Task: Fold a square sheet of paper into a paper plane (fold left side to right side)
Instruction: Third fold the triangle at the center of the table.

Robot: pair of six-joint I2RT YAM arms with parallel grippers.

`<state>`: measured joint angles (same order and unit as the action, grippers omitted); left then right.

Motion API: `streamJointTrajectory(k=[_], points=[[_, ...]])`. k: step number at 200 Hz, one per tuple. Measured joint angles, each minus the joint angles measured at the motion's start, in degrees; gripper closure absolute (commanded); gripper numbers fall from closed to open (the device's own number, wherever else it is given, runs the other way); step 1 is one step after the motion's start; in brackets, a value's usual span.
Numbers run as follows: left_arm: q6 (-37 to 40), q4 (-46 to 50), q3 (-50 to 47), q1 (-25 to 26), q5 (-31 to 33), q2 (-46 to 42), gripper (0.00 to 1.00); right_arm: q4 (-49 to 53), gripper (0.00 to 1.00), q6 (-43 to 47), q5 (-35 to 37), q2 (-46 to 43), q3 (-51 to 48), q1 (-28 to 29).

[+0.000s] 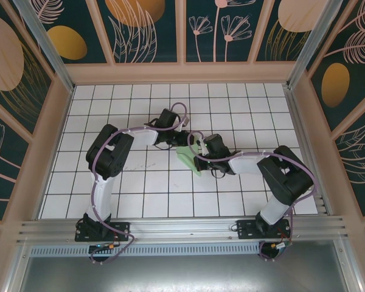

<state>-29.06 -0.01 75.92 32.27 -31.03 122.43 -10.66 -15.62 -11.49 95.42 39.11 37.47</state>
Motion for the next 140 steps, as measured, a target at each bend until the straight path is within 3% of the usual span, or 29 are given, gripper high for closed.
streamJointTrajectory(k=[65, 103, 140], points=[[1.9, 5.2, 5.0, -2.1, 3.4, -1.1, 0.59, 0.6, 1.00, 0.0, -0.1, 0.3, 0.6, 0.0], [1.2, 1.8, -4.5, -4.7, 4.9, -10.1, 0.71, 0.6, 1.00, 0.1, -0.2, 0.4, 0.7, 0.0], [-1.9, -7.2, -14.7, -4.1, -2.1, -17.0, 0.77, 0.8, 1.00, 0.1, -0.1, 0.4, 0.7, 0.0]])
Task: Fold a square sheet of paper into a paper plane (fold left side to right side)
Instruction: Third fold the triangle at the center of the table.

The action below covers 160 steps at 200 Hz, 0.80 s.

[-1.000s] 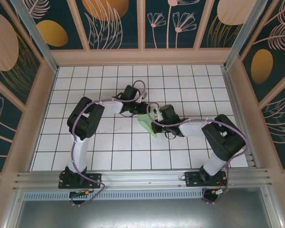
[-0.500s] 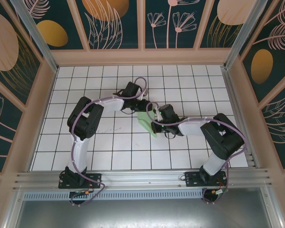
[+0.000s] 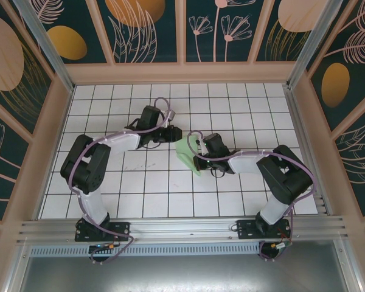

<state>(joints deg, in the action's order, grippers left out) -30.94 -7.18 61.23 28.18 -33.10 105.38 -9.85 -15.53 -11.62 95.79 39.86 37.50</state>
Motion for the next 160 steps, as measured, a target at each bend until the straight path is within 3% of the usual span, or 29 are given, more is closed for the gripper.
streamJointTrajectory(k=[53, 160], points=[[-2.9, -6.3, -4.7, 4.1, -5.5, 1.3, 0.78, 0.7, 1.00, 0.1, 0.0, 0.0, 0.3, 0.0], [-4.1, -8.5, -9.9, 5.3, -3.7, 4.3, 0.79, 1.5, 1.00, 0.1, 0.0, 0.4, 1.1, 0.0]])
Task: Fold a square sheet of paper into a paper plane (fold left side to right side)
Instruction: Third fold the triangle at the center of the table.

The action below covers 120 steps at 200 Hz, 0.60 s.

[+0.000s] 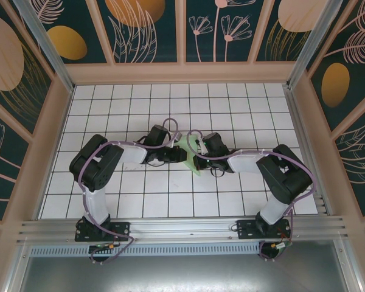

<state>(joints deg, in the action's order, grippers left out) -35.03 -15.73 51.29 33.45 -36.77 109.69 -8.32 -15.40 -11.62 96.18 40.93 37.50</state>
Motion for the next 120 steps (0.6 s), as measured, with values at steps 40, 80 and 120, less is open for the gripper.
streamJointTrajectory(k=[40, 80, 120], points=[[0.0, -0.7, -1.0, 0.0, 1.3, 0.0, 0.79, 0.4, 1.00, 0.0, 0.0, 0.1, 0.2, 0.0], [0.2, -0.8, -1.0, 0.1, 1.8, 0.1, 0.80, 1.1, 1.00, 0.0, 0.0, 0.1, 0.7, 0.0], [0.5, -0.8, -1.0, 0.1, 2.1, 0.2, 0.80, 5.1, 0.85, 0.0, 0.2, 0.1, 3.2, -0.1]])
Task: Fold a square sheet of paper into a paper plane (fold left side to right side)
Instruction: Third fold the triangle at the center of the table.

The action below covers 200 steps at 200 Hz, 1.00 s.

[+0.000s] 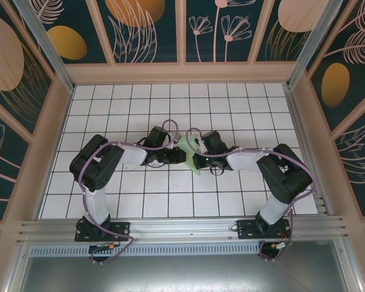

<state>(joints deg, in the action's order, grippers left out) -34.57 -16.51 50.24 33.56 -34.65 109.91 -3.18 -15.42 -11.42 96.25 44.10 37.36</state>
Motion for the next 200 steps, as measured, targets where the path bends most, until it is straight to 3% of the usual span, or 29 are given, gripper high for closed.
streamJointTrajectory(k=[28, 49, 64, 98, 131, 200], points=[[0.0, 0.0, 0.0, 0.0, 0.0, 0.1, 0.80, 3.1, 0.69, -0.3, 0.5, -1.7, 2.5, -1.2], [0.0, -0.1, 0.0, 0.0, -0.2, 0.1, 0.80, 5.2, 0.63, -0.4, 0.9, -4.2, 3.7, -1.9], [0.0, -0.2, 0.0, 0.0, -0.2, 0.2, 0.80, 6.3, 0.64, -1.0, -0.2, -6.2, 3.7, -1.9], [0.0, -0.1, 0.1, 0.0, -0.2, 0.2, 0.80, 6.4, 0.76, -4.1, -8.5, -8.0, 3.7, -1.3], [0.0, 0.0, 0.1, 0.0, -0.2, 0.2, 0.80, 6.2, 0.78, -6.6, -14.7, -6.4, 3.7, 0.2], [0.0, 0.3, 0.3, 0.0, -0.2, 0.3, 0.81, 7.8, 0.78, -7.9, -15.8, 0.9, 3.8, 0.2]])
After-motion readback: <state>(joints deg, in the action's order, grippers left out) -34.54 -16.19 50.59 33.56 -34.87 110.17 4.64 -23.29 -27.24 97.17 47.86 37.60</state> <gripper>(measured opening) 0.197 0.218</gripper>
